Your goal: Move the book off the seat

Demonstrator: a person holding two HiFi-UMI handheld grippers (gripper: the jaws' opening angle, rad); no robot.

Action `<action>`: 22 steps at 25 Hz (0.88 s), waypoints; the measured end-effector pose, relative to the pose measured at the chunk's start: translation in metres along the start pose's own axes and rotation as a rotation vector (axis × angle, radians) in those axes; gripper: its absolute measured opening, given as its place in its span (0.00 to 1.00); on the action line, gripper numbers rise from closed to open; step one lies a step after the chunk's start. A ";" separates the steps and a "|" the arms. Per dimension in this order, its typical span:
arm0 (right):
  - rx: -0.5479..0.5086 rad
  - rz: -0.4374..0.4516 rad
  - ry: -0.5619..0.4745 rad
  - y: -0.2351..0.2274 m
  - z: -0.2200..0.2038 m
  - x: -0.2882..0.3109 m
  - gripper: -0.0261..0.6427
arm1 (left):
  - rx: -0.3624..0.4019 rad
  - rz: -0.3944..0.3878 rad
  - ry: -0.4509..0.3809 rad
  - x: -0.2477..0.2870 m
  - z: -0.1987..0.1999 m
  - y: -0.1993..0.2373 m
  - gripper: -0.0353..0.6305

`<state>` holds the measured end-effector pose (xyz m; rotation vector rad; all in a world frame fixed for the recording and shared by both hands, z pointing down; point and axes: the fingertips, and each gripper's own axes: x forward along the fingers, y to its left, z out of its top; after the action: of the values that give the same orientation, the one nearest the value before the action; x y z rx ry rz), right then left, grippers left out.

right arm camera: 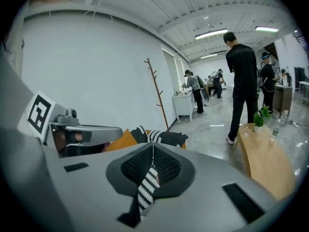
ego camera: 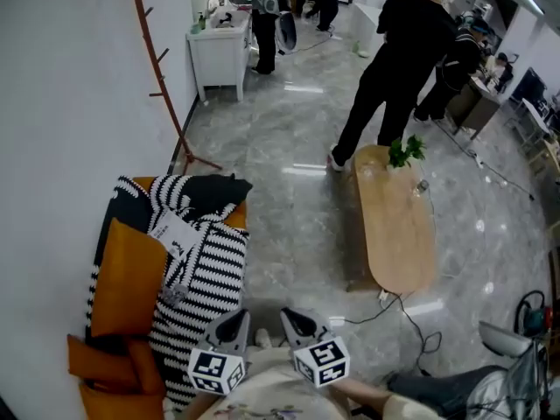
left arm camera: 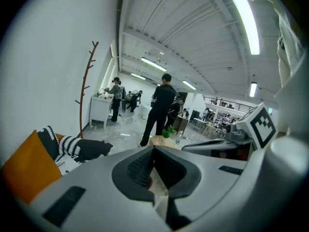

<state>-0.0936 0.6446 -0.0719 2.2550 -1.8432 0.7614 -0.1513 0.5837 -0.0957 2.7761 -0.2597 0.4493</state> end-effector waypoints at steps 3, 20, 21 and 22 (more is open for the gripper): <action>0.005 0.015 0.042 0.003 -0.009 0.006 0.05 | -0.017 0.010 0.006 -0.002 -0.001 0.012 0.07; 0.023 0.093 0.057 -0.090 0.061 0.116 0.05 | -0.074 0.068 0.043 0.115 0.050 0.084 0.07; 0.028 0.091 0.056 -0.104 0.070 0.122 0.05 | -0.072 0.061 0.046 0.130 0.058 0.086 0.07; 0.038 0.088 0.058 -0.118 0.079 0.129 0.05 | -0.073 0.054 0.049 0.145 0.067 0.087 0.07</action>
<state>0.0575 0.5280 -0.0567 2.1616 -1.9289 0.8727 -0.0170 0.4619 -0.0833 2.6886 -0.3330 0.5098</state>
